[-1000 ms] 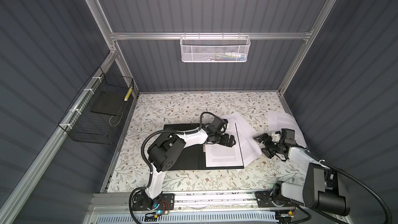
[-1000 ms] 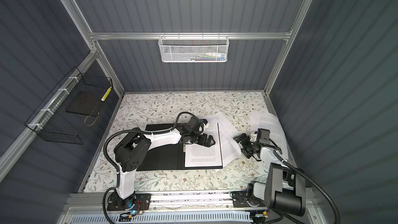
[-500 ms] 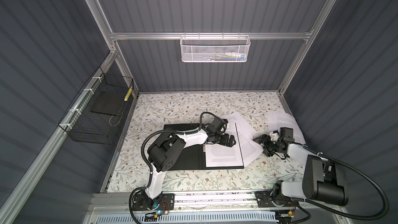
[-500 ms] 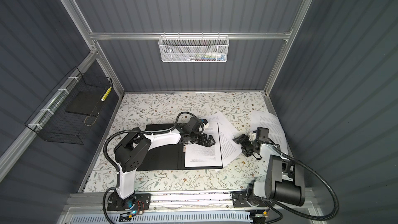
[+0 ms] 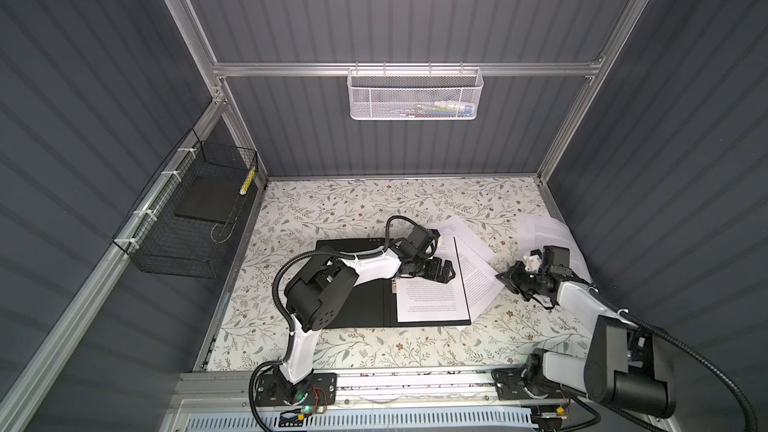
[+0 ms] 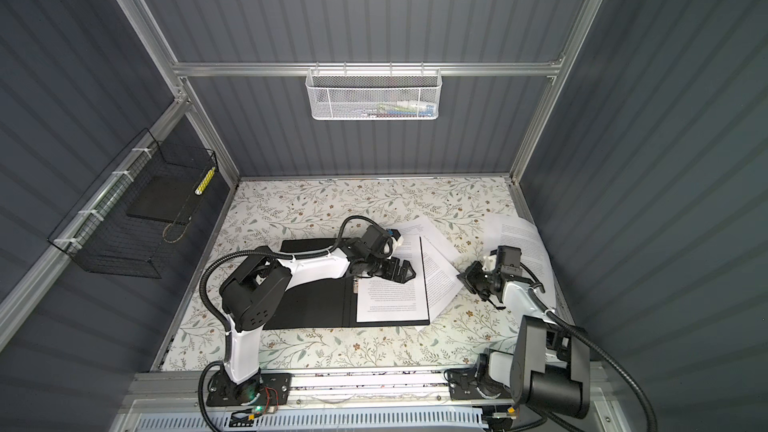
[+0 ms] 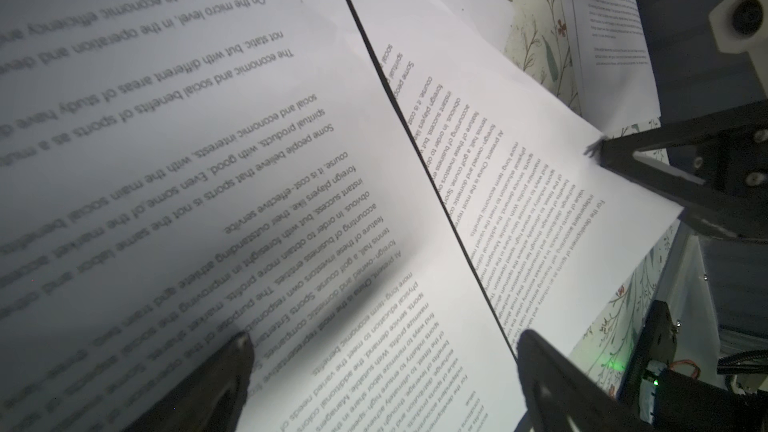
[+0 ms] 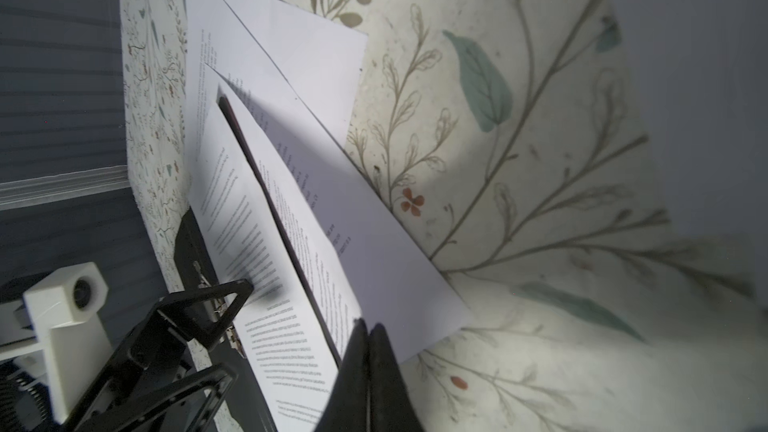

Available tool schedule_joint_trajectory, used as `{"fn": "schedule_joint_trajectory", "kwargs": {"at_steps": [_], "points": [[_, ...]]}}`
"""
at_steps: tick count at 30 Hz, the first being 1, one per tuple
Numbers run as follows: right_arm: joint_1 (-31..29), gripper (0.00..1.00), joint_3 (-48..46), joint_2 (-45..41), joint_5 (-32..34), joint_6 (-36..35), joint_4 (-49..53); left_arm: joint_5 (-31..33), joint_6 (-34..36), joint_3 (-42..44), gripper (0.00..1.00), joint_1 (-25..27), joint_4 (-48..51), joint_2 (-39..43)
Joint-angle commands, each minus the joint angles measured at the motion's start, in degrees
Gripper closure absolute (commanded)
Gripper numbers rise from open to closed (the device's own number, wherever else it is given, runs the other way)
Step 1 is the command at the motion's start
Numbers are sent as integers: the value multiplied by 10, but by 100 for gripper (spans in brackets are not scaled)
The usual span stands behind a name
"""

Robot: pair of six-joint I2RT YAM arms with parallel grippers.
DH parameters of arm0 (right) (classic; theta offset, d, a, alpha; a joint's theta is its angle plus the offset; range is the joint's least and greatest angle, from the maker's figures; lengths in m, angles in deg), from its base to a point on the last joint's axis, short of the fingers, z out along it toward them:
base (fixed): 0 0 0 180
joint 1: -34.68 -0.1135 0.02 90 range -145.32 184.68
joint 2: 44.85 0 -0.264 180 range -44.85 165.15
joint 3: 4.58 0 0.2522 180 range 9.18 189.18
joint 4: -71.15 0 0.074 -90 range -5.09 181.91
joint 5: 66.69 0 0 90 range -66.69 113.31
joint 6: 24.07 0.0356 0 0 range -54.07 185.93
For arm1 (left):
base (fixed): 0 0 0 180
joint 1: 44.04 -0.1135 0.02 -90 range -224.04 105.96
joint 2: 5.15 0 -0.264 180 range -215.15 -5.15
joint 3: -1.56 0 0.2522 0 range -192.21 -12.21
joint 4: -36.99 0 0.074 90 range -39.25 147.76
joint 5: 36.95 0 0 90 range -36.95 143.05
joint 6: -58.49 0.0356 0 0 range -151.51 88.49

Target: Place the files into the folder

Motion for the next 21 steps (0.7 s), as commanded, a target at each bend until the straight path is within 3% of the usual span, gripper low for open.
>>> {"fn": "schedule_joint_trajectory", "kwargs": {"at_steps": [1,15,21], "points": [[2,100,-3,-11,4,-4,17,-5,-13,14,0,3,36,1],[2,100,-4,1,-10,-4,2,-12,-29,19,0,3,33,21],[2,100,-7,5,-19,2,-9,-43,-28,-1,0,2,33,23]]}}
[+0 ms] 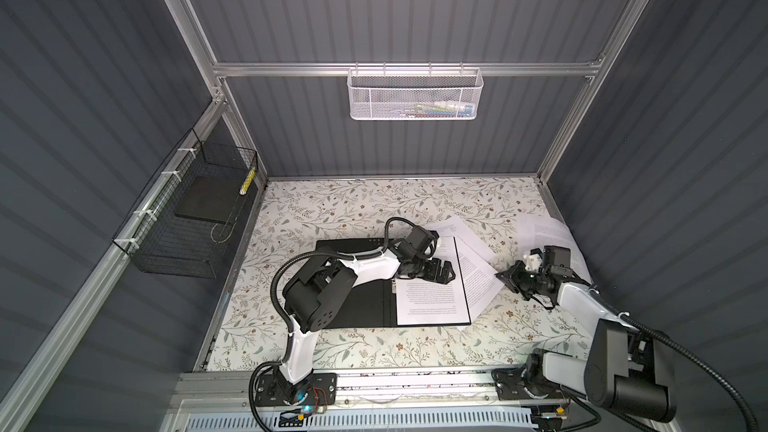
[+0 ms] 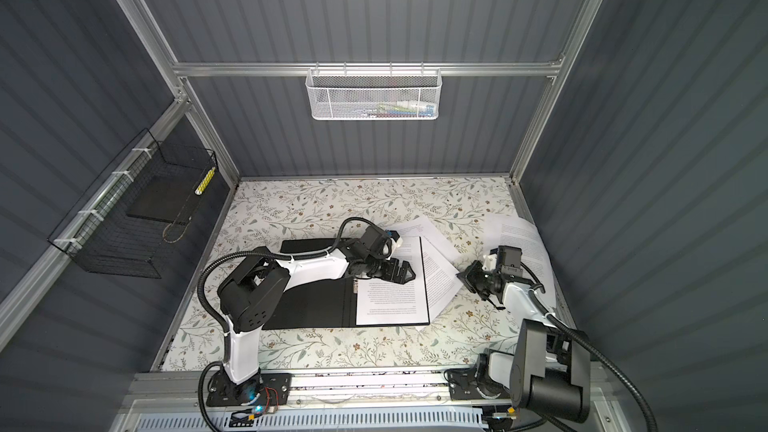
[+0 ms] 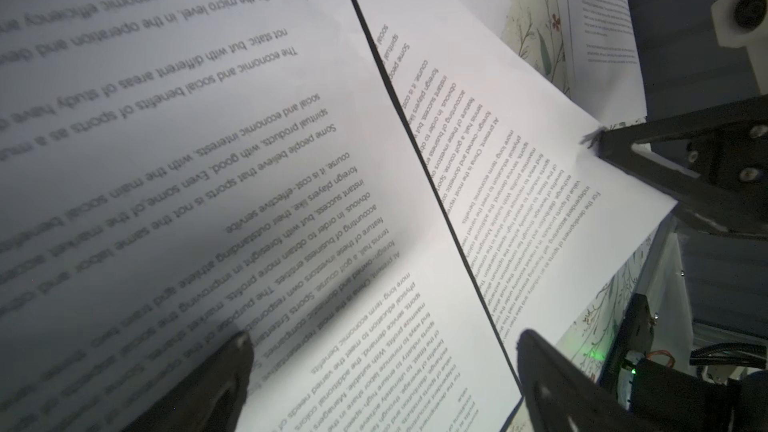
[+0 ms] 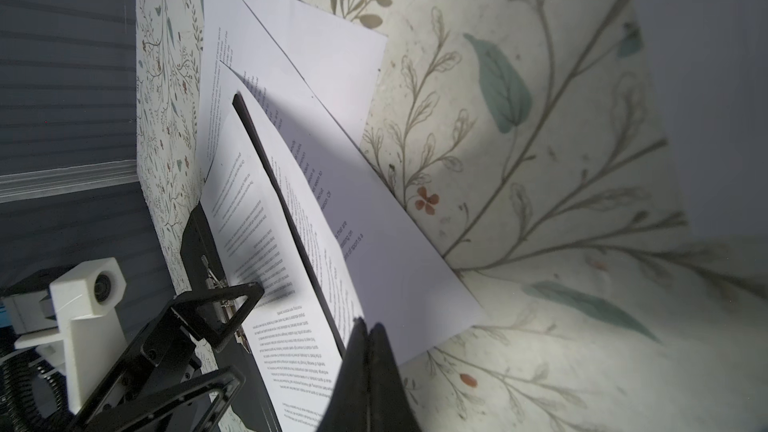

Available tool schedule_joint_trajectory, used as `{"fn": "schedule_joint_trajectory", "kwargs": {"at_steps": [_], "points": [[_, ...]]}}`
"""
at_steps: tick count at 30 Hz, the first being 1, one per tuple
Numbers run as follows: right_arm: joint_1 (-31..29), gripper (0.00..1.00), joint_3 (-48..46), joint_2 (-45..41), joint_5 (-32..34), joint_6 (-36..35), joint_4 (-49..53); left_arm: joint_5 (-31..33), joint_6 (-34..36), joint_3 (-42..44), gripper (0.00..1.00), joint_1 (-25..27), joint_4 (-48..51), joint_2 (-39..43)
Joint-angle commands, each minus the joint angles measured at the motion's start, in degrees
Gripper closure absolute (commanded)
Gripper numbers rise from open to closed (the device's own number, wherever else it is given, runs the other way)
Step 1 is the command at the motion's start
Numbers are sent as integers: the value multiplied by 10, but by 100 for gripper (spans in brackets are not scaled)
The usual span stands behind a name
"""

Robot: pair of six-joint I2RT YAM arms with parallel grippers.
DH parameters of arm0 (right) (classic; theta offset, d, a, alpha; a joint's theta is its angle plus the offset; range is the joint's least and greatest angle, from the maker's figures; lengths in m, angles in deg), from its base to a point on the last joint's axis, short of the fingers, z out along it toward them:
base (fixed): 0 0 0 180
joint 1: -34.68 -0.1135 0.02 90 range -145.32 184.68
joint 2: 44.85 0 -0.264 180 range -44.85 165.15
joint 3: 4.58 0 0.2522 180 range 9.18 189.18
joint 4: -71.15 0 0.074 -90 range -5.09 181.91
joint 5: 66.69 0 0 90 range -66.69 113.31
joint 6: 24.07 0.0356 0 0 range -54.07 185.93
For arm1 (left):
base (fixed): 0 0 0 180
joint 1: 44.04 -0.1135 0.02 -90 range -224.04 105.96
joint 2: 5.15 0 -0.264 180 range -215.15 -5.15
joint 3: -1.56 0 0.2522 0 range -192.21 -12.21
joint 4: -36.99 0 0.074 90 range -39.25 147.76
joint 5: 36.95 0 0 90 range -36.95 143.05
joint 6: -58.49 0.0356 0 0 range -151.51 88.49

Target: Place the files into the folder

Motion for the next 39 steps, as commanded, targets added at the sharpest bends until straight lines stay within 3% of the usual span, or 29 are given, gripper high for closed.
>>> {"fn": "schedule_joint_trajectory", "kwargs": {"at_steps": [1,9,12,15,19,29,34,39], "points": [[2,100,-4,3,-10,2,-5,-23,-9,-14,0,3,32,15],[1,100,-3,-3,-13,10,-12,-29,-2,-73,0,2,47,44],[1,100,-1,-9,-16,9,-12,-1,13,-78,1,2,74,70],[1,100,4,-25,-18,8,-6,64,37,-78,0,0,107,103],[-2,100,22,-64,-10,10,13,101,42,-19,0,-31,113,161],[-22,100,118,-163,5,16,90,88,32,176,0,-205,119,278],[-71,100,199,-170,30,14,127,138,45,220,0,-215,132,311],[-146,100,273,-143,57,29,120,133,39,255,0,-216,104,334]]}}
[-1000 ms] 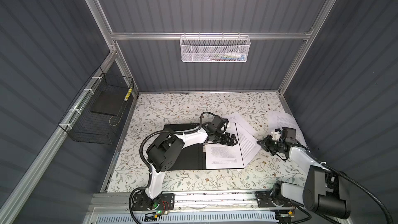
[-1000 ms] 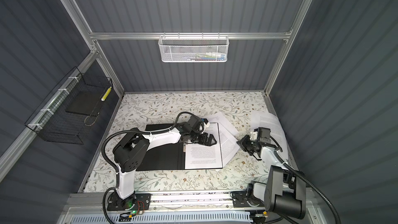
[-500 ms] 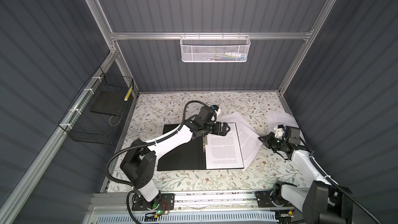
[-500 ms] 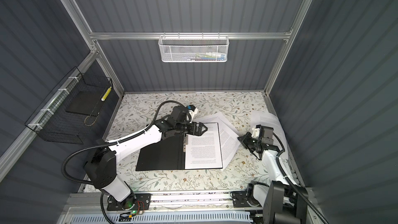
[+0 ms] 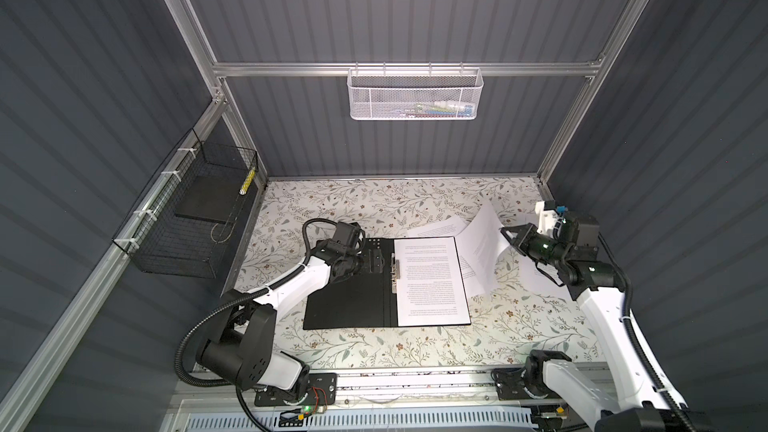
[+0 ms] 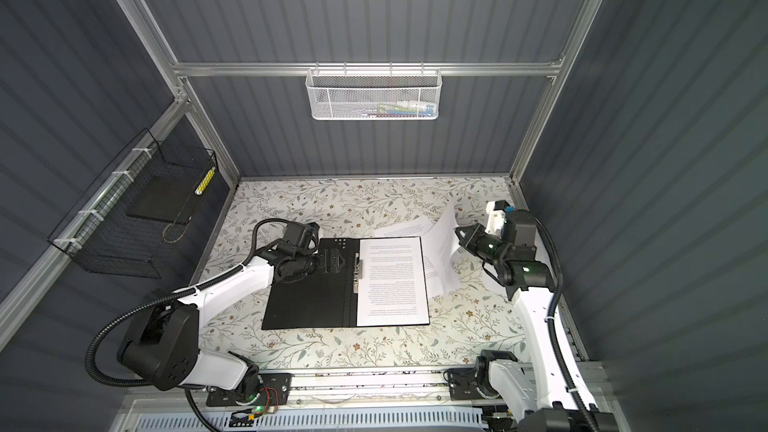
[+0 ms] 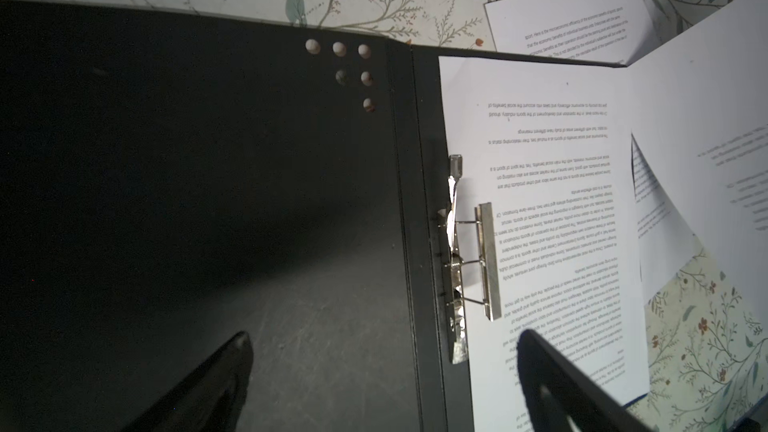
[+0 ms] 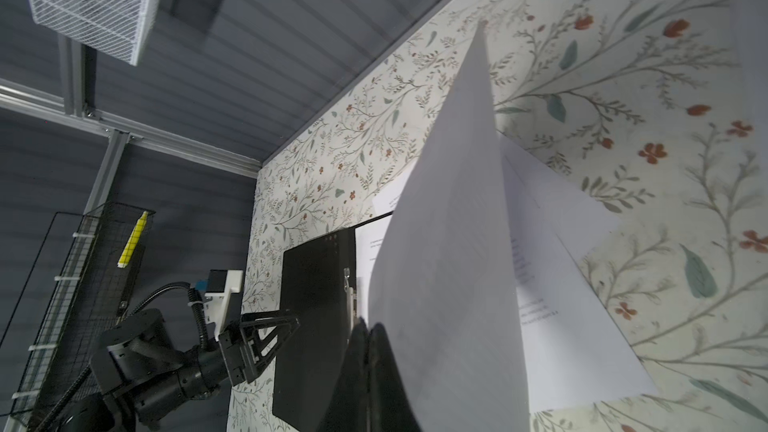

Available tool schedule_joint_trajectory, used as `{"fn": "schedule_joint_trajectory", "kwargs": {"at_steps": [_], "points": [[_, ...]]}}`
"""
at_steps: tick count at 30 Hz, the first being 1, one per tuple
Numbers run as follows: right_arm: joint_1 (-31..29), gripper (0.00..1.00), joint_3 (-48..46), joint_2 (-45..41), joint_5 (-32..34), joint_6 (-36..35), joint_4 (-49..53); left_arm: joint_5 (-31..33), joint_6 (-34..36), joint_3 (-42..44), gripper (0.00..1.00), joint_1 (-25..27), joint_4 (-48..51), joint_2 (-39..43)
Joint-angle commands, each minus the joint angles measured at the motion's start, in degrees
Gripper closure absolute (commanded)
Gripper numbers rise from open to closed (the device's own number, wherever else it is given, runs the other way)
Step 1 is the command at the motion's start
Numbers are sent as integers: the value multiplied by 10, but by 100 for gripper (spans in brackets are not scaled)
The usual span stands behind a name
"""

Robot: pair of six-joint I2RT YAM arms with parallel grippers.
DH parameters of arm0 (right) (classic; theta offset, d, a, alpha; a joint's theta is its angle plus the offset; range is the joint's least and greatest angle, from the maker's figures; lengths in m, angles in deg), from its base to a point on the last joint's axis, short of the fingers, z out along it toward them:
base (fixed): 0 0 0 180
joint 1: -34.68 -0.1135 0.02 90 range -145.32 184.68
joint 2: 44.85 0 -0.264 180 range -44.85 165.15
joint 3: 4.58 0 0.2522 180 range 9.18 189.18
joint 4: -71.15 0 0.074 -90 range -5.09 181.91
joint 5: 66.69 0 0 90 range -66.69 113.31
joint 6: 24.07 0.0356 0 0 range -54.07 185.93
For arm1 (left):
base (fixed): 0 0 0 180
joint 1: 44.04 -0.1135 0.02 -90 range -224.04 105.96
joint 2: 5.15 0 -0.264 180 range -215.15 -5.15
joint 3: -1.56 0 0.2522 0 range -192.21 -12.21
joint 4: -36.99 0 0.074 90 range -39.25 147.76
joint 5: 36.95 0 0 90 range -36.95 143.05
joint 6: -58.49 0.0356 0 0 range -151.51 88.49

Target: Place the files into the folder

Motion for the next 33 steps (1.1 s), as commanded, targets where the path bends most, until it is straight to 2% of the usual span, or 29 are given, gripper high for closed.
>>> {"fn": "schedule_joint_trajectory", "kwargs": {"at_steps": [1,5,10,16,19,22,27,33], "points": [[-46,100,46,24,28,13,8,5,8,23,0,1,-21,21],[-101,100,93,72,48,22,-17,-5,17,55,0,1,-65,44],[-141,100,145,138,49,33,-44,-43,12,91,0,1,-131,105],[-178,100,214,195,20,56,-76,-66,11,170,0,2,-250,192],[-188,100,235,209,-14,79,-110,-71,8,206,0,1,-306,206],[-195,100,249,213,-19,88,-116,-68,7,225,0,1,-329,205],[-190,100,208,184,61,63,-90,-64,6,233,0,2,-339,199],[-139,100,58,143,130,70,-105,-66,3,235,0,2,-336,198]]}}
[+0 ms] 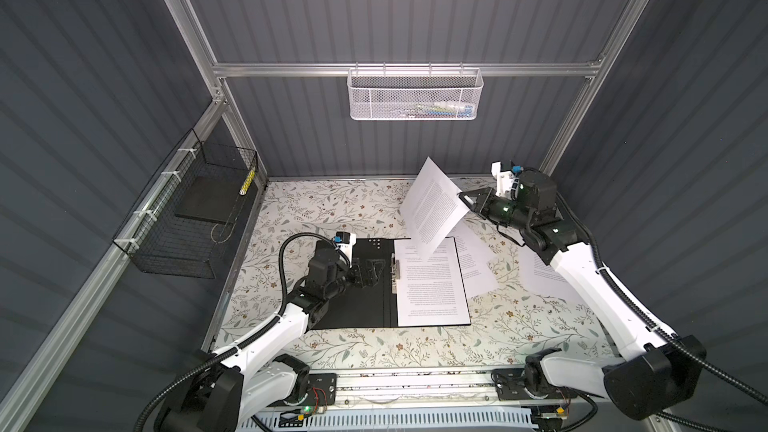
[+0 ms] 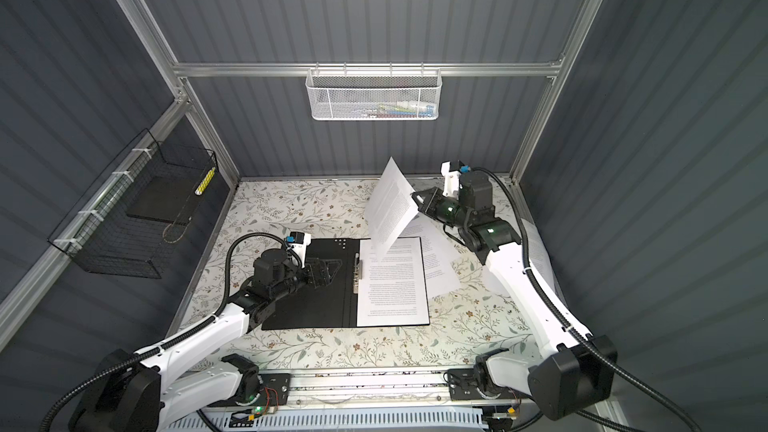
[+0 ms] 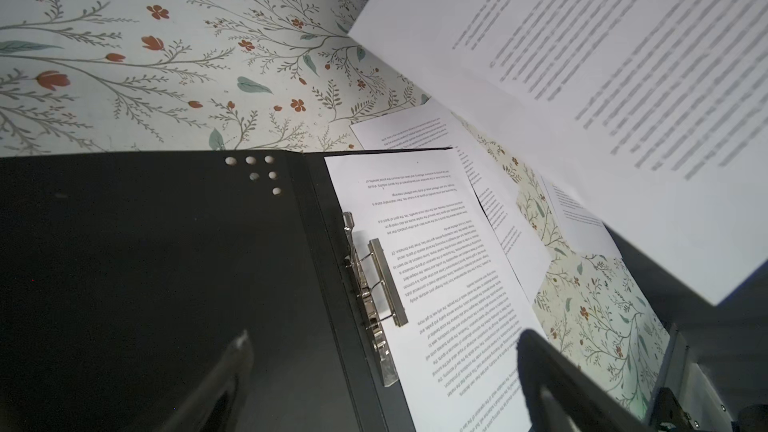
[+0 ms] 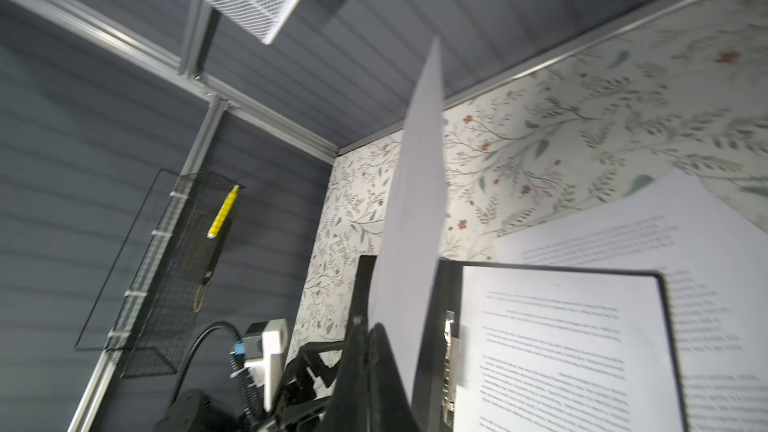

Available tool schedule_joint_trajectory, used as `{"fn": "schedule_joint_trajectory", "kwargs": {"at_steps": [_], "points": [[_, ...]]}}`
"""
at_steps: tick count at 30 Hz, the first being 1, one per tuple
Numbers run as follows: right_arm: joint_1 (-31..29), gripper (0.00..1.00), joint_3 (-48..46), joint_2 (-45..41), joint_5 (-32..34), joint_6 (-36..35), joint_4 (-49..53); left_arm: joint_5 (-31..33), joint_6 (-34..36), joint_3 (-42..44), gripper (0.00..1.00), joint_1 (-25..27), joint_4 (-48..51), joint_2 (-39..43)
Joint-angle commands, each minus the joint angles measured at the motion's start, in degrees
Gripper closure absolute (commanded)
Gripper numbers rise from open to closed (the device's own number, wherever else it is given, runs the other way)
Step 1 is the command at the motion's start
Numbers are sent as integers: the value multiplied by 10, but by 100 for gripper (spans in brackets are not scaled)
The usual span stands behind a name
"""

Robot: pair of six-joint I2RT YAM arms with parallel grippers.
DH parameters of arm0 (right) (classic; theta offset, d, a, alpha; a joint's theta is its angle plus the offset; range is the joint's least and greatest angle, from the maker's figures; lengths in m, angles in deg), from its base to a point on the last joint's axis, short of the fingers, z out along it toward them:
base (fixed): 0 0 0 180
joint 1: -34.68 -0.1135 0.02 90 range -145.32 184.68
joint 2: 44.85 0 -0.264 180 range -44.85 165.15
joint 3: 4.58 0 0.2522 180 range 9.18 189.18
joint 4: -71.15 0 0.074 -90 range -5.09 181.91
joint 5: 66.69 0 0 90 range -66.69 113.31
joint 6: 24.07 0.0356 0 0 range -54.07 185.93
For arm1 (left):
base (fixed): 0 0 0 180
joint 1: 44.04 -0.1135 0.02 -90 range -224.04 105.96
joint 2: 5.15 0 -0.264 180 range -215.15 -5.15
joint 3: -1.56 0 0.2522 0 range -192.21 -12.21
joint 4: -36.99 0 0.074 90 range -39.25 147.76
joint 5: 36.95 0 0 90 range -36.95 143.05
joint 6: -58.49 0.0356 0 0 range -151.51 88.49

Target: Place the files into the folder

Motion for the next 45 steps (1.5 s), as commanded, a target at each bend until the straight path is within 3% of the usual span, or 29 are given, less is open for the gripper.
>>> {"fn": "schedule_joint_trajectory", "kwargs": {"at_steps": [1,8,16,23,37,45], "points": [[39,100,-89,-20,58,5,-2,-7,-2,5,0,2,-12,0],[53,100,-253,-90,113,45,-32,-9,-8,4,0,1,-13,-4],[-12,100,-356,-154,190,122,-51,-17,-14,2,0,1,-15,-10],[-58,100,-392,-172,218,171,-55,-17,-17,2,0,1,-10,-4],[-178,100,-427,-181,340,302,-54,-19,-24,1,0,1,0,0],[-218,100,-427,-165,364,333,-60,-19,-25,1,0,2,3,2]]}}
